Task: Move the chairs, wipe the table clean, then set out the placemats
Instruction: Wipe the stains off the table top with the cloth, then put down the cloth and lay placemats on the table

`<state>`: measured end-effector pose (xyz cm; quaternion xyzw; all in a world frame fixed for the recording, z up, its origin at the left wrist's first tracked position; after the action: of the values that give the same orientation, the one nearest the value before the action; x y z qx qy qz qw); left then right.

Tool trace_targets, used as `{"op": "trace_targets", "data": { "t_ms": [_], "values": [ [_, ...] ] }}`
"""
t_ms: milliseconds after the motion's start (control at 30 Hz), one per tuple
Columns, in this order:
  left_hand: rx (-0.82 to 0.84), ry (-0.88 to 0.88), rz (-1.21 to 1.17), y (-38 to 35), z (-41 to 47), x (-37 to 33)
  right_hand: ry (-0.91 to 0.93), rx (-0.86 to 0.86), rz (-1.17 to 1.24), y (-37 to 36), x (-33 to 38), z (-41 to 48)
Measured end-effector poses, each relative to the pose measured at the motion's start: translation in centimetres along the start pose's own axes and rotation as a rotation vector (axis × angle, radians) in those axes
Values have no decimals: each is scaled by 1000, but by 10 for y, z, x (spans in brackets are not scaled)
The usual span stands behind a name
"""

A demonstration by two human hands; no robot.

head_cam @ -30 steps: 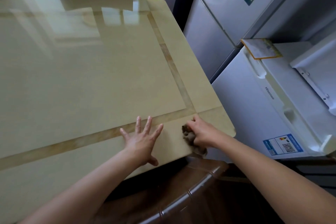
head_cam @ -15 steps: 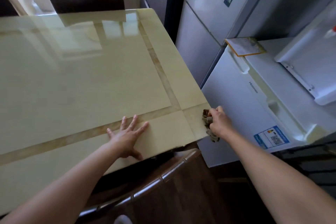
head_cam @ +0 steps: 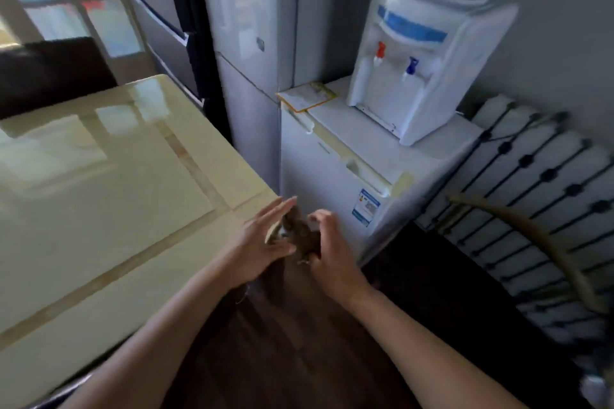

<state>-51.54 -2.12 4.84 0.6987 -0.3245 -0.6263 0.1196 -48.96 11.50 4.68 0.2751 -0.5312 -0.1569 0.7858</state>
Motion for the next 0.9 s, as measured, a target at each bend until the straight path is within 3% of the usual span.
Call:
{"op": "trace_targets", "data": {
  "t_ms": [167,400,667,800,900],
  "values": [
    [224,-58,-168,-93,-24,-37,-164,-150,-115,55,-7,-100],
    [455,-163,14,-222,-85,-106,-455,-373,-338,118,-17,-254],
    [606,-398,93,-318,-164,-200,-631,-517,-442,195,-3,-379],
    [683,-368,104,-356,-187,-215,-677,-514,-448,224,-14,-422],
    [739,-217,122,-389,-195,-202,-730,-486,-527,252,-41,-459]
  ]
}}
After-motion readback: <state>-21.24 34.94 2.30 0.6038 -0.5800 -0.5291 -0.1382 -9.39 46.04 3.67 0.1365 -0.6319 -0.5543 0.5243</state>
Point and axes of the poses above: each hand's wrist, its own z-axis towards the middle knuckle, its own y-axis out of the back of the hand, x = y × z, the point moved 6 cm from there along z, towards the middle knuckle, and after that the axes turned 10 degrees about y, right-handed, at the moved point
